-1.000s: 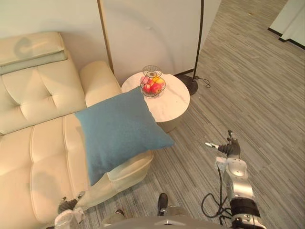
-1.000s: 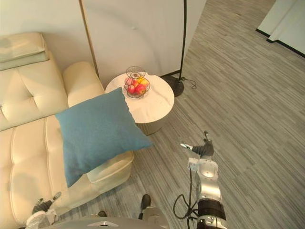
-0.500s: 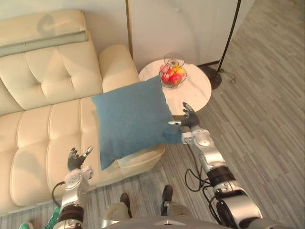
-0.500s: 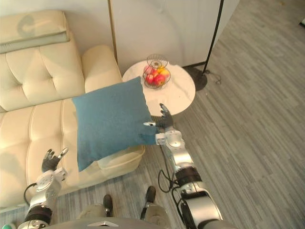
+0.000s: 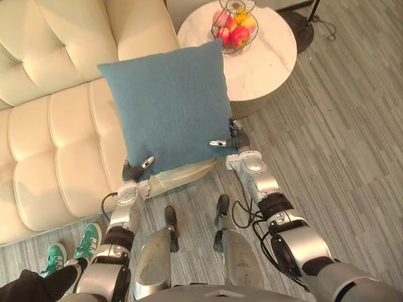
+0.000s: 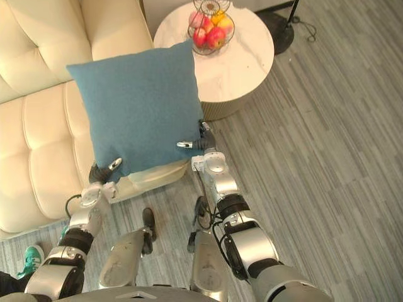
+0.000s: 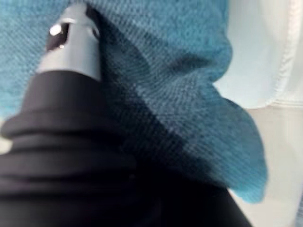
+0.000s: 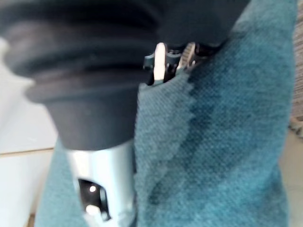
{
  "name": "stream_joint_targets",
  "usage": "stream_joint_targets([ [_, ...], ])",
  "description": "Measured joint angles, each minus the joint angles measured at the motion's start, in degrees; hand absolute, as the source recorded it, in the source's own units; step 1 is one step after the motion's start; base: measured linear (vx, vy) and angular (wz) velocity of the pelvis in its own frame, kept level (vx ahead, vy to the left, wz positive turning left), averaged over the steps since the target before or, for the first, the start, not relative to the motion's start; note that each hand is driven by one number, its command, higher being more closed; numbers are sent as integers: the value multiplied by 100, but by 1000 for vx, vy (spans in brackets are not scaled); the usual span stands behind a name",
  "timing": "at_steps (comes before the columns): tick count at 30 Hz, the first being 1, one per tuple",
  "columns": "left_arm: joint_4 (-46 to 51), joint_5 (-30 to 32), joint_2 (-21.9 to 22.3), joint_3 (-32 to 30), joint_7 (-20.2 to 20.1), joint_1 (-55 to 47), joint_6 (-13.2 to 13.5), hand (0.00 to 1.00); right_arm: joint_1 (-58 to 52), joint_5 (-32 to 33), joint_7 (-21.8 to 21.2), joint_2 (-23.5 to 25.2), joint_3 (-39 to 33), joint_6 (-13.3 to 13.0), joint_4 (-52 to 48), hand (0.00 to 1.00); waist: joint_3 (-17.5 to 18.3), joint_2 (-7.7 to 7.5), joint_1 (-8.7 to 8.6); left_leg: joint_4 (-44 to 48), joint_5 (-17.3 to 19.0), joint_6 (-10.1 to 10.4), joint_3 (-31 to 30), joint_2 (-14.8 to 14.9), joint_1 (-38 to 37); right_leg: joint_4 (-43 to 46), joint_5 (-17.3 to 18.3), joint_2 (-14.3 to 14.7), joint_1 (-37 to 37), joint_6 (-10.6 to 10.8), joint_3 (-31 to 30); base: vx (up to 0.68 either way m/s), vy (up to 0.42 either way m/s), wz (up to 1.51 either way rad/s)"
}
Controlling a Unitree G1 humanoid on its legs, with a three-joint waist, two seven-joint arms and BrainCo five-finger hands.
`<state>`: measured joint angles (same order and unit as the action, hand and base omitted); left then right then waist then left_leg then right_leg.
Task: Pick up cushions and gather them together orderly.
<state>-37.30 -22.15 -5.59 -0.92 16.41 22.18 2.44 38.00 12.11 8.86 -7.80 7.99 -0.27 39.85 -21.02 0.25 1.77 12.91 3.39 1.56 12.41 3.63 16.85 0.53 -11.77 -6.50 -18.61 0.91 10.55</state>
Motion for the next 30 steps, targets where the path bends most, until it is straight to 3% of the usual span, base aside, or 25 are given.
stream_joint_targets([
  [5, -49, -1, -24, 131, 114, 311, 0, 100, 144, 214, 44, 22, 1, -16, 187, 100, -34, 19, -9, -24, -40, -2, 19, -13, 46, -5, -23, 29, -82, -3, -15, 24, 3, -1],
  [12, 26, 5, -351, 169, 216, 474, 2, 100, 181, 829, 158, 0, 4, -229, 186, 100, -151, 15, -46, -158, -87, 0, 106, -27, -48, -19, -49, 34, -89, -23, -110, 6, 9, -6],
  [20, 174, 142, -506, 227, 216, 476, 3, 100, -26, 1120, 123, 7, 87, -243, 122, 100, -152, 16, -41, -453, -157, 55, 163, -5, -403, -198, -64, 90, 184, -39, -147, 43, -1, -5],
  [30, 1257, 474, -440, 384, 177, -312, -83, 100, -1149, 1233, -17, 66, 104, -196, -1025, 100, -124, 9, -135, -722, -166, 64, 55, -71, -986, -288, 51, 83, 752, 15, -73, 55, 22, 6],
])
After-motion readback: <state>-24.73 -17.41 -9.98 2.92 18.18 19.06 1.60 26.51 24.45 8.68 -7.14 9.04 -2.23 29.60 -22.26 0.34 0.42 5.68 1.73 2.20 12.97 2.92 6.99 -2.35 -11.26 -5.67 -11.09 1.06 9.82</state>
